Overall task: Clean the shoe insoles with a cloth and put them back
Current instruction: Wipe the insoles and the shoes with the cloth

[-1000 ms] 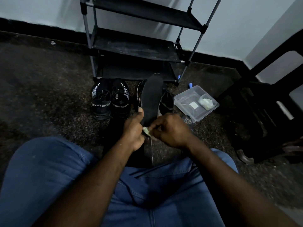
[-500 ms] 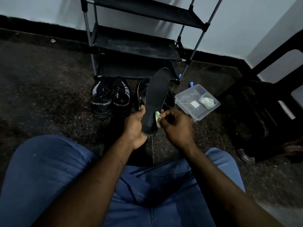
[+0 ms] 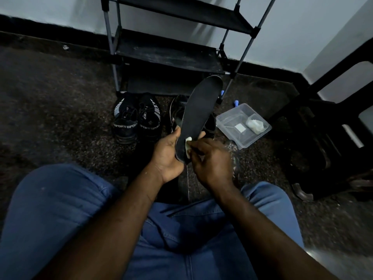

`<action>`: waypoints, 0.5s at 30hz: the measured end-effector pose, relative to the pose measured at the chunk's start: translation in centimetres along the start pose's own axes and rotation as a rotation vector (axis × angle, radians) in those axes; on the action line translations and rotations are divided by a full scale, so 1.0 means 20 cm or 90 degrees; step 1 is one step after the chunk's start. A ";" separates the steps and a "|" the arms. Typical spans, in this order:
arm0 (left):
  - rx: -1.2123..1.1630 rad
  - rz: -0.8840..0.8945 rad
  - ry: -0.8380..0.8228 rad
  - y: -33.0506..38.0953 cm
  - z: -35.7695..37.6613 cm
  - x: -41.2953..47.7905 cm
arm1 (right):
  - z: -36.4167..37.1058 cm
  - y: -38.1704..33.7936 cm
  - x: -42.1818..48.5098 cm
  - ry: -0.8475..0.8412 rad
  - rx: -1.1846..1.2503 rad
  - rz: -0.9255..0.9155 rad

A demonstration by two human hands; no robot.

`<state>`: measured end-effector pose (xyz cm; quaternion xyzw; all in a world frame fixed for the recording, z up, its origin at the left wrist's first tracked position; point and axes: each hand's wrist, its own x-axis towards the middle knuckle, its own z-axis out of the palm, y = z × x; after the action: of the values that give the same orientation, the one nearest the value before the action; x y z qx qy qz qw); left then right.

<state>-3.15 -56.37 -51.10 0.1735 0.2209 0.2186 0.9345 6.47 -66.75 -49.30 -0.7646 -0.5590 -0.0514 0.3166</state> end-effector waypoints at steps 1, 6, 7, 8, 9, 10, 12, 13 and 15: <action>-0.003 0.003 0.010 0.00 0.00 0.01 | 0.01 -0.01 -0.01 -0.003 -0.004 -0.005; -0.018 0.019 0.045 -0.01 -0.01 0.03 | 0.01 -0.06 -0.06 -0.021 0.011 0.010; -0.003 0.029 0.049 -0.01 -0.01 0.03 | 0.01 -0.07 -0.06 -0.030 0.035 0.013; 0.013 0.039 0.058 -0.01 -0.01 0.03 | 0.00 -0.07 -0.06 -0.042 0.056 0.014; 0.018 0.041 0.066 -0.01 -0.01 0.04 | 0.00 -0.07 -0.06 -0.054 0.069 0.010; 0.021 0.041 0.070 -0.01 -0.01 0.04 | -0.01 -0.07 -0.06 -0.063 0.071 0.007; 0.028 0.037 0.074 -0.02 -0.02 0.05 | -0.01 -0.06 -0.06 -0.071 0.051 0.012; 0.032 0.032 0.072 -0.02 -0.03 0.06 | 0.00 -0.06 -0.06 -0.068 0.032 0.017; 0.040 0.023 0.067 -0.03 -0.04 0.06 | 0.00 -0.05 -0.06 -0.056 -0.009 0.027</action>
<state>-2.39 -56.19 -52.52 0.1954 0.2731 0.2373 0.9115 5.04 -67.61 -49.36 -0.7799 -0.5558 -0.0147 0.2876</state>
